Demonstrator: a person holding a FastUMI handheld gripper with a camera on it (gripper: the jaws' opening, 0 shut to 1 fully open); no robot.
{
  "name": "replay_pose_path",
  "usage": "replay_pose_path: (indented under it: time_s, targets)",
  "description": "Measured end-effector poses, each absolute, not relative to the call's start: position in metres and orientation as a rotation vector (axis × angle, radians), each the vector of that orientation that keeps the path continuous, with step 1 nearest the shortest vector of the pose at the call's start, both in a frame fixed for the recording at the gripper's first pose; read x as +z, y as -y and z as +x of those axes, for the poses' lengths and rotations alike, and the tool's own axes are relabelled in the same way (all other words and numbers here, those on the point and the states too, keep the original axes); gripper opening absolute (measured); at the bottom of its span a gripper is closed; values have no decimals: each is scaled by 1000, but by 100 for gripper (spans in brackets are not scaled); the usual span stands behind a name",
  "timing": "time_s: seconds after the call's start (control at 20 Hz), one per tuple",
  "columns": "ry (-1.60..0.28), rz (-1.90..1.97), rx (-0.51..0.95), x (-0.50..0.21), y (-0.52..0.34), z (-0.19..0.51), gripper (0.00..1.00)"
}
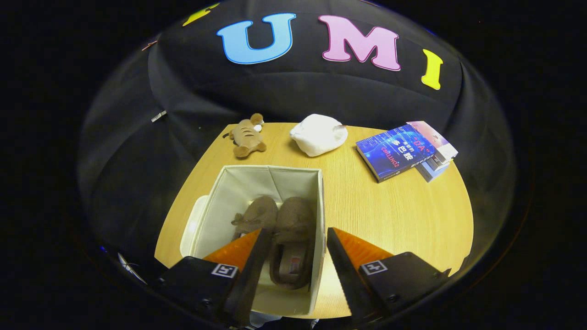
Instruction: Open the storage box then place both shoes into the box .Put the left shoe in first, then the right shoe, with the right side of both shoes facing outward in a uniform manner.
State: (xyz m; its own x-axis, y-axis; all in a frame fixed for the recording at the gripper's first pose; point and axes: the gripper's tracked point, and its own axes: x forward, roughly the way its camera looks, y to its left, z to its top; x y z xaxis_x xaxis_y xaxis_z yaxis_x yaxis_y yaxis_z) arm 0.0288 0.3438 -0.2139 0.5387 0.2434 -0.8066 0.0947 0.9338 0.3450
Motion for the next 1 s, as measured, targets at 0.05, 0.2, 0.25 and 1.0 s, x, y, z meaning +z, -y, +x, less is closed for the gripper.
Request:
replay_pose_path:
  time_s: [0.05,0.2,0.25,1.0]
  targets:
    - [-1004,372,100,-214,-345,27,91]
    - [-991,367,116,-210,-344,23,99]
    - [-983,372,119,-208,-344,23,99]
    - [-709,349,136,-155,-243,51,99]
